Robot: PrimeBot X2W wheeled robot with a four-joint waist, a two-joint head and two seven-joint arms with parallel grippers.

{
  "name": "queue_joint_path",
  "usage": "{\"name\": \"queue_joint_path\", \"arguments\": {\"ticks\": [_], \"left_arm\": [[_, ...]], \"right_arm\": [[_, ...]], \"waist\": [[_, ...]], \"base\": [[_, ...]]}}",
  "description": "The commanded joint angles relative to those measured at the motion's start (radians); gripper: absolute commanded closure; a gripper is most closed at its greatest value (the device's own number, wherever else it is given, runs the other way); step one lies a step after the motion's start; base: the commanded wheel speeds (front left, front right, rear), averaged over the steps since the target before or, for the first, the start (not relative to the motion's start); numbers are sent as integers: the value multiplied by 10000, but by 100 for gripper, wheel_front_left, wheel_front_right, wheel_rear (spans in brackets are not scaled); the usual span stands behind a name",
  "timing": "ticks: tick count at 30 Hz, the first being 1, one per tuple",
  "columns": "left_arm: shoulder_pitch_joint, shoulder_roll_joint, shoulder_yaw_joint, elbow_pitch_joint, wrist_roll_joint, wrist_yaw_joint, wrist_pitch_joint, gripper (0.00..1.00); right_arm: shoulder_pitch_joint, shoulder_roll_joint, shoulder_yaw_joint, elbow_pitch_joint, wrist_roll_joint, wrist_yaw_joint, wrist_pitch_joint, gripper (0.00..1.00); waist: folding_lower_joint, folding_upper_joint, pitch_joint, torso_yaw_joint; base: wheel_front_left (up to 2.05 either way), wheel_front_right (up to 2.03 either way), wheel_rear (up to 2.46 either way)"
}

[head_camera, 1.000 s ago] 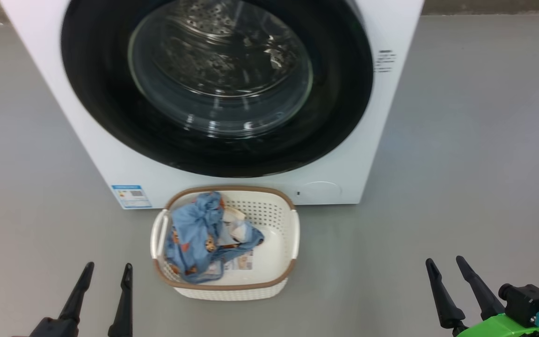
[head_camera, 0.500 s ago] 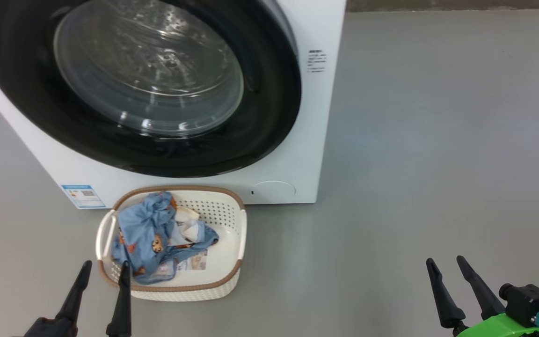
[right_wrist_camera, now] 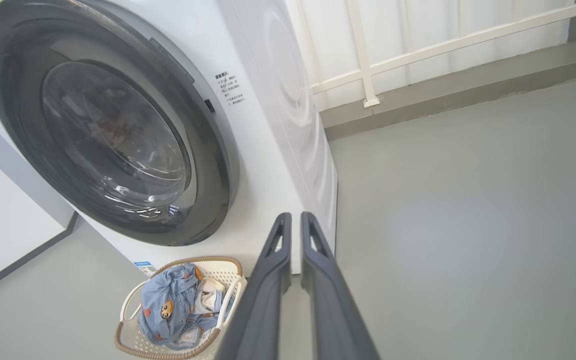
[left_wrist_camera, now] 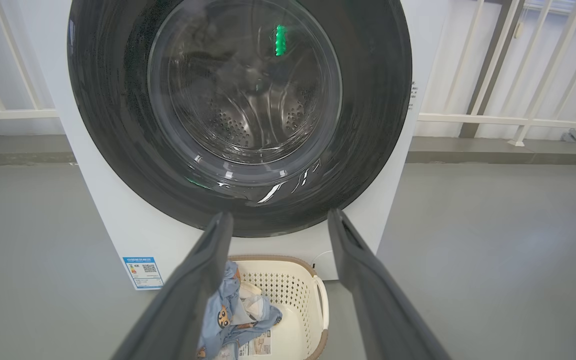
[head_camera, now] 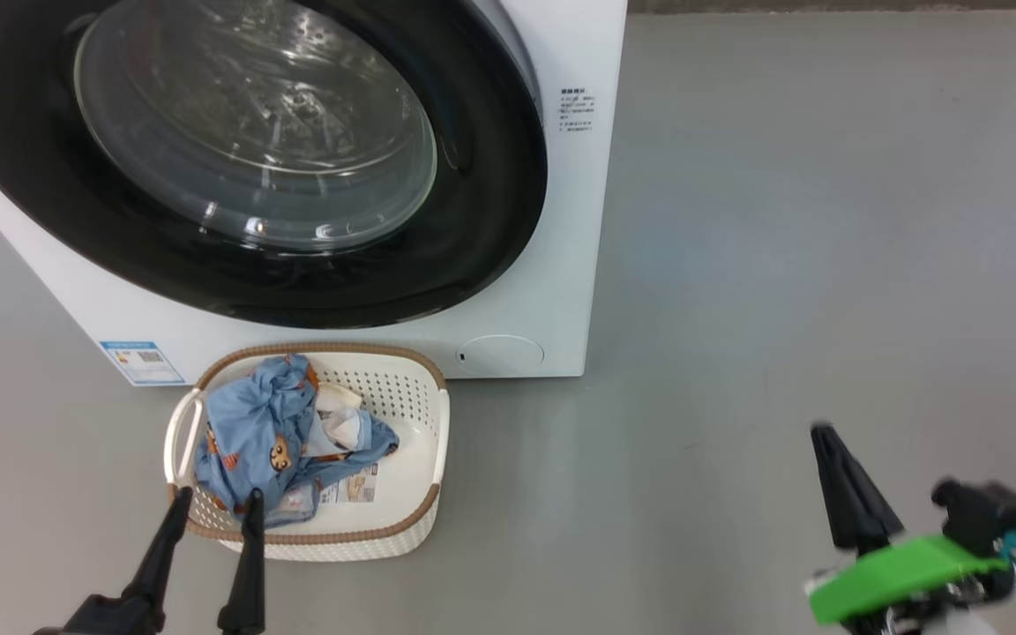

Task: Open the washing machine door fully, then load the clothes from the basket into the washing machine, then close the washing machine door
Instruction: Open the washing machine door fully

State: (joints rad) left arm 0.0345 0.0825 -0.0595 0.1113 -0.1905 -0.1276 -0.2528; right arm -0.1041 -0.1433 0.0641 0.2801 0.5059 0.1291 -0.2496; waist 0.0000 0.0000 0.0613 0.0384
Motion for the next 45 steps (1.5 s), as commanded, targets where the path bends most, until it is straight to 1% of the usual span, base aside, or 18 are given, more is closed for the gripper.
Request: {"name": "queue_joint_path", "arguments": {"ticks": [1, 6, 12, 16, 19, 22, 25, 28, 31, 34, 39, 40, 41, 45], "left_arm": [[-441, 56, 303, -278, -145, -31, -90, 0], [-597, 48, 18, -240, -216, -31, -90, 0], [-872, 3, -204, -130, -243, -31, -90, 0], [-1099, -12, -467, -82, -302, -31, -90, 0], [-1251, -50, -632, 1, -356, -31, -90, 0], [-1427, -102, -794, 42, -423, -31, -90, 0], [-1552, -142, -945, 78, -478, -31, -90, 0], [-1645, -176, -1023, 103, -521, -31, -90, 0], [-1735, -212, -1086, 101, -576, -31, -90, 0], [-1841, -242, -1192, 103, -636, -31, -90, 0], [-2045, -280, -1366, 122, -740, -31, -90, 0], [-2086, -286, -1406, 123, -761, -31, -90, 0], [-2086, -286, -1406, 123, -761, -31, -90, 0], [-2224, -302, -1542, 121, -831, -31, -90, 0]], "right_arm": [[-419, -19, 337, -249, 79, 16, -122, 100], [-1667, 59, 511, -166, 821, 16, -122, 100], [-3299, 19, 497, 253, 1328, 16, -122, 100], [-4359, -47, 231, 639, 1868, 16, -122, 100], [-5052, -68, -45, 950, 2582, 16, -122, 100], [-5695, -156, -33, 1240, 3586, 16, -122, 100], [-6302, -321, 187, 1435, 5039, 16, -115, 100], [-6810, -722, 483, 1527, 6497, 16, -3, 100], [-7253, -1218, 791, 1596, 7483, 16, 260, 100], [-7706, -1694, 1135, 1738, 8194, 16, 694, 100], [-8469, -2354, 1548, 1962, 9415, 16, 2174, 100], [-8601, -2453, 1619, 2022, 9642, 16, 2543, 100], [-8601, -2453, 1619, 2022, 9642, 16, 2543, 100], [-9143, -2769, 1773, 2473, 10390, 16, 3970, 100]], "waist": [[0, 0, 44, 17], [0, 0, 294, 170], [0, 0, 653, 619], [0, 0, 898, 1010], [0, 0, 1027, 1335], [0, 0, 1182, 1647], [0, 0, 1345, 1922], [0, 0, 1510, 2184], [0, 0, 1709, 2426], [0, 0, 1938, 2657], [0, 0, 2314, 2989], [0, 0, 2377, 3050], [0, 0, 2377, 3050], [0, 0, 2612, 3251]], "base": [[0, 0, 0], [0, 0, 0], [0, 0, 0], [0, 0, 0], [0, 0, 0], [0, 0, 0], [0, 0, 0], [0, 0, 0], [0, 0, 0], [0, 0, 0], [0, 0, 0], [0, 0, 0], [0, 0, 0], [0, 0, 0]]}}
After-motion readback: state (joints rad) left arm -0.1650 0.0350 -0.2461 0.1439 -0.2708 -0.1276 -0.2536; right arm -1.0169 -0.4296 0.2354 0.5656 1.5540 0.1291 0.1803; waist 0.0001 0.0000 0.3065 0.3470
